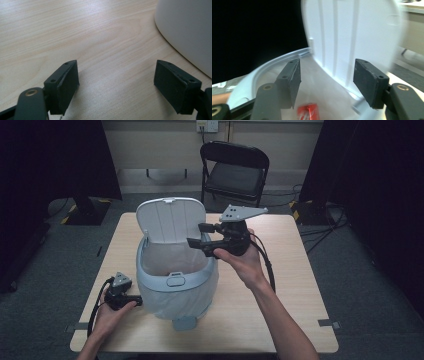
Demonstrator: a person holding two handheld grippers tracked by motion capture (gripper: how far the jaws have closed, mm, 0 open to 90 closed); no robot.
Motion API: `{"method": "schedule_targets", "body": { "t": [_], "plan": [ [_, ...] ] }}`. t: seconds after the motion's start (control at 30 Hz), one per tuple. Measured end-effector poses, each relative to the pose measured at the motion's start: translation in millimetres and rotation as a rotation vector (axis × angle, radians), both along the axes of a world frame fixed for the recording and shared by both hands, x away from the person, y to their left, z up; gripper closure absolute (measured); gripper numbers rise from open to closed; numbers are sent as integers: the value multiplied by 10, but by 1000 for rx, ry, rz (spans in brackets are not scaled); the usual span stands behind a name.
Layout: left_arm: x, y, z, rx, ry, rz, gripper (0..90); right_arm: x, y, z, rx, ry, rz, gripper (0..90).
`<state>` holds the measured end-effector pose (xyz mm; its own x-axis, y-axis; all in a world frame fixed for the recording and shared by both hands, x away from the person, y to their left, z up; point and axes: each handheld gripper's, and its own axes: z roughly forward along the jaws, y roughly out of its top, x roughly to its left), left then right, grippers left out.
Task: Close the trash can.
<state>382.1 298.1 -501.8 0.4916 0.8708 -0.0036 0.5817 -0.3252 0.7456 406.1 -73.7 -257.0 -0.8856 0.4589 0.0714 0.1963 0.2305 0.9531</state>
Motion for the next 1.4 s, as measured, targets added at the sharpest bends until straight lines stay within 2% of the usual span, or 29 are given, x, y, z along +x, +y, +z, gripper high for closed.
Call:
{"method": "schedule_targets", "body": {
  "t": [0.1,0.2,0.23,0.33,0.47,0.53,0.6,0.63,0.77,0.9,1.03,1.17,1.33,1.4],
  "plan": [
    [0,0,0,0,0,0,195,43,-112,6,-5,-4,-39,405],
    [0,0,0,1,0,1,195,110,-206,10,-23,-22,-109,416],
    [0,0,0,0,0,0,195,146,-233,12,-16,-21,-134,431],
    [0,0,0,0,0,0,195,274,-266,24,-41,-22,-182,455],
    [0,0,0,0,0,0,195,428,-307,8,-49,-13,-240,458],
    [0,0,0,0,0,0,195,494,-310,-5,-40,-7,-264,447],
    [0,0,0,0,0,1,195,549,-296,-2,-6,-10,-275,423],
    [0,0,0,0,0,1,195,574,-285,5,16,-13,-271,415],
    [0,0,0,0,0,0,195,656,-197,41,46,-12,-275,359],
    [0,0,0,0,0,0,195,680,-140,62,65,-21,-268,369],
    [0,2,1,4,-2,1,195,709,-163,51,88,-4,-217,378],
    [0,-1,0,1,-2,2,195,607,-184,43,84,-16,-132,358],
    [-1,-1,0,2,-1,3,195,431,-156,2,40,-26,-73,357],
    [-1,0,0,1,0,1,195,355,-148,-38,39,-19,-43,346]
  ]
}}
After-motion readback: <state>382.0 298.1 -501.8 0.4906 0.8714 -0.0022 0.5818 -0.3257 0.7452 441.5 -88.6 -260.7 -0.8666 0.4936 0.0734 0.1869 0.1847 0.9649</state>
